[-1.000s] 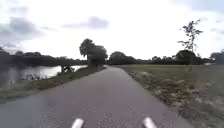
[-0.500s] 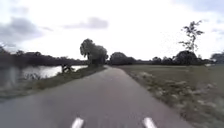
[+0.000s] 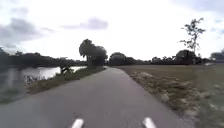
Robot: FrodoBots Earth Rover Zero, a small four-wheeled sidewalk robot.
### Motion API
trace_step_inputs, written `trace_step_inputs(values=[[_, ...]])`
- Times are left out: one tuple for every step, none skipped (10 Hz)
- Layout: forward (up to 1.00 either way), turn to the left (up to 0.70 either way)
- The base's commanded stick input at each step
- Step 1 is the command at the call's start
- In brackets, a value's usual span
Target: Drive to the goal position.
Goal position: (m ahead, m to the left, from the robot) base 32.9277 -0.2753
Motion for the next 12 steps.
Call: trace_step_inputs(values=[[0.85, 0.0], [0.85, 0.0], [0.85, 0.0], [0.85, 0.0], [0.85, 0.0], [0.85, 0.0], [0.85, 0.0], [0.85, 0.0], [0.85, 0.19], [0.85, 0.14], [0.85, 0.0], [0.85, 0.0]])
